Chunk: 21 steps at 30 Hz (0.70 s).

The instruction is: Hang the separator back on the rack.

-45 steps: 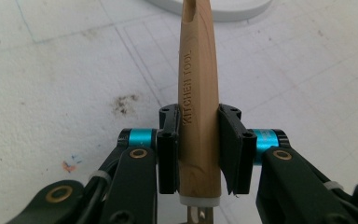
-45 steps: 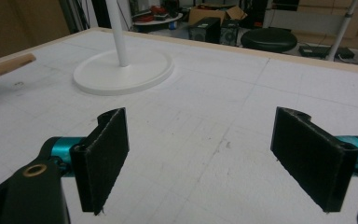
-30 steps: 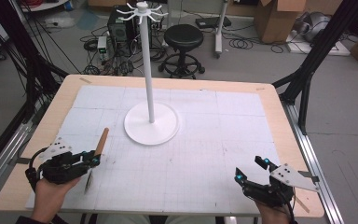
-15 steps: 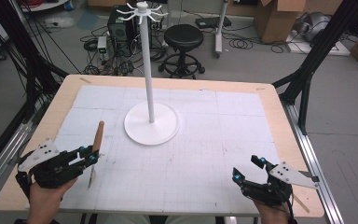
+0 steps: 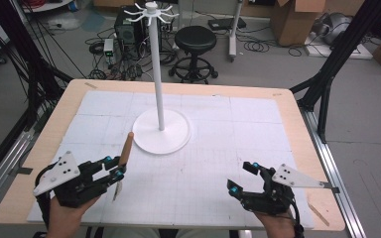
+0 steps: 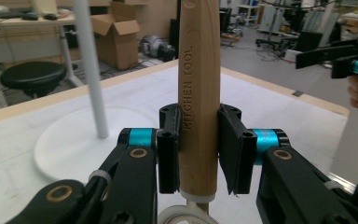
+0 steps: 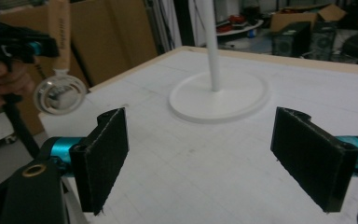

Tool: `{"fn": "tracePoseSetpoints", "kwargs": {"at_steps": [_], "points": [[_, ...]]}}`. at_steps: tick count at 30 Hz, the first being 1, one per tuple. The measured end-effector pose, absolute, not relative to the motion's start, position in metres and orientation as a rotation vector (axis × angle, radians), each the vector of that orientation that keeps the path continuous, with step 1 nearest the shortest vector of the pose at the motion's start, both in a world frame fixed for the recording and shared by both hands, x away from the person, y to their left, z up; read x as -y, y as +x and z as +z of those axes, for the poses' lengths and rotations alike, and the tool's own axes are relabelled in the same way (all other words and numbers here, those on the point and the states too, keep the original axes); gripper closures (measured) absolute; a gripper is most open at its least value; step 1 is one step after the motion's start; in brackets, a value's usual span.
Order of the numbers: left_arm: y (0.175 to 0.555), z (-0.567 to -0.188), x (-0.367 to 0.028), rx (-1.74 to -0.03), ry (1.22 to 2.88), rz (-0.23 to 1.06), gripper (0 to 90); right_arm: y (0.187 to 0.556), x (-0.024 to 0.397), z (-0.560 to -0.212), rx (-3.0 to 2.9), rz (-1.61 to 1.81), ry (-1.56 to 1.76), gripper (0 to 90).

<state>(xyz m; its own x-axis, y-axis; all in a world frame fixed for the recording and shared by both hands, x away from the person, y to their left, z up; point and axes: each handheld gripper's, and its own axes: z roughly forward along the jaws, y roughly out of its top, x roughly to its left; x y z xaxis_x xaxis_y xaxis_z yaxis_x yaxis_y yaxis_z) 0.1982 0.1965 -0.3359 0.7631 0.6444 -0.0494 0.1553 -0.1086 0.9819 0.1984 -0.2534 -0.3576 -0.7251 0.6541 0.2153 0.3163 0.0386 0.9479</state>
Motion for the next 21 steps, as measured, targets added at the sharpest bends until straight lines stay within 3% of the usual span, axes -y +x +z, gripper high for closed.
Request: {"fn": "tracePoseSetpoints", "kwargs": {"at_steps": [16,21], "points": [[0.193,-0.338,-0.137,-0.478,1.697,0.402,70.2,0.223,0.171,-0.309,-2.218,1.973,0.671,18.5],[0.191,-0.339,-0.132,-0.455,1.694,0.389,70.2,0.229,0.156,-0.306,-2.241,2.019,0.638,25.6]]}}
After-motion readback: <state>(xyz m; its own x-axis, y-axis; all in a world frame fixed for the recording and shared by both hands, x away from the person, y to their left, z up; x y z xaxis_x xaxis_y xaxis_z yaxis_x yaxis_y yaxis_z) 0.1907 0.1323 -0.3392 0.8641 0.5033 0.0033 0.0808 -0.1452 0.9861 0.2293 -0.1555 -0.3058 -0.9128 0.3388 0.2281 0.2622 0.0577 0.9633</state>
